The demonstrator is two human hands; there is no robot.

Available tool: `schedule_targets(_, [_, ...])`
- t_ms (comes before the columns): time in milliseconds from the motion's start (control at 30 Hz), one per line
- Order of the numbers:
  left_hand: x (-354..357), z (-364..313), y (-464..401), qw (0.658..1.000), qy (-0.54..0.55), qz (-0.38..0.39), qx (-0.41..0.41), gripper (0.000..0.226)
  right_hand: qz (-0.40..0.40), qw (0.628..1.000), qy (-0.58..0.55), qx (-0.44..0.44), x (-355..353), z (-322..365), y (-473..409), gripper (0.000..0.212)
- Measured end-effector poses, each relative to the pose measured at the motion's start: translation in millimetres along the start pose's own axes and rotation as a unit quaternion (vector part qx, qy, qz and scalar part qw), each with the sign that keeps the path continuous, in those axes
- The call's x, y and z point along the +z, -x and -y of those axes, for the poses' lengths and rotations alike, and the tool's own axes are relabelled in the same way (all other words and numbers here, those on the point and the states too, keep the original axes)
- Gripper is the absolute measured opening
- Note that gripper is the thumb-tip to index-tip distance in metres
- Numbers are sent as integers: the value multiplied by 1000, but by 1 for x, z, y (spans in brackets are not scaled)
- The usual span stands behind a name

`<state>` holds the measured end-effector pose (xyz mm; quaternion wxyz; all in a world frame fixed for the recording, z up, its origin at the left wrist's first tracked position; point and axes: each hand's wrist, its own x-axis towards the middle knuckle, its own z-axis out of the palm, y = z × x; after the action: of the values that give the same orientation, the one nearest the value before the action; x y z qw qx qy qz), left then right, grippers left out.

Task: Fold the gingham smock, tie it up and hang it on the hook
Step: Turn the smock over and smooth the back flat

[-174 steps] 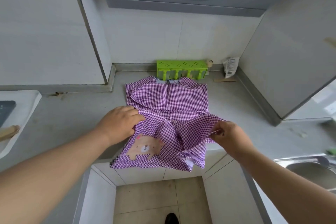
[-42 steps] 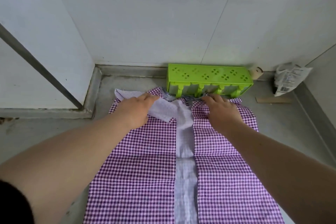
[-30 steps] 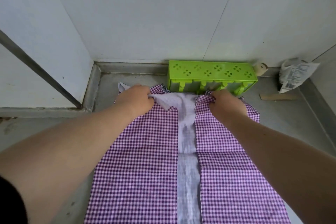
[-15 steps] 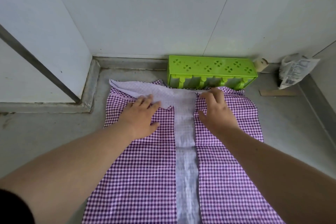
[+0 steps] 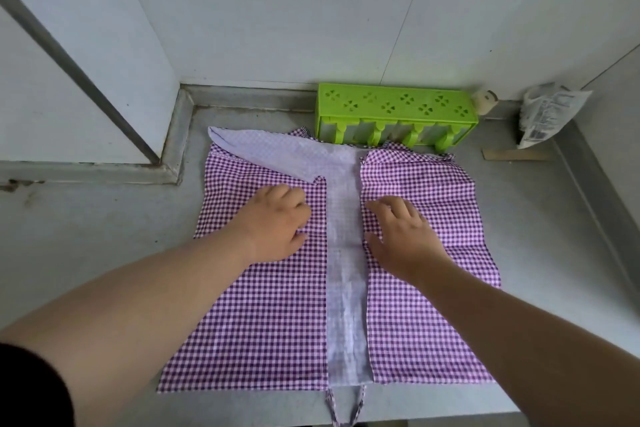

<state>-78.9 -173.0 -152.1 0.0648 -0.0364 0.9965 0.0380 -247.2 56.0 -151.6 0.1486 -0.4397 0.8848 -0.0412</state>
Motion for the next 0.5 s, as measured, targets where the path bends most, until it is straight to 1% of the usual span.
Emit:
schedule_targets(100, [-2,-26,24,999,-6,28,41,34,-64,997,33,-27,15,-2,46,31])
schedule_targets(167, [0,-49,42,997,15,69,37,47,-84,994,57,-32,21,-5,77,26])
schedule_targets(233, [7,-79,62,993,36,110,6,64,-54,996,66,-36,23,-8,107,36])
schedule_targets(300, [18,-106,78,987,36,149,-36,79,9,997,74,-25,25,-10,133,51])
schedule_targets(367, [31,-124,90,977,41,192,-84,88,73,994,78,-7,32,-15,155,72])
schedule_targets(433, [41,-137,96,967,43,216,-125,94,121,990,72,9,44,-23,171,90])
schedule_targets(500, [49,-141,95,963,36,221,-153,99,146,987,73,12,59,-29,176,98])
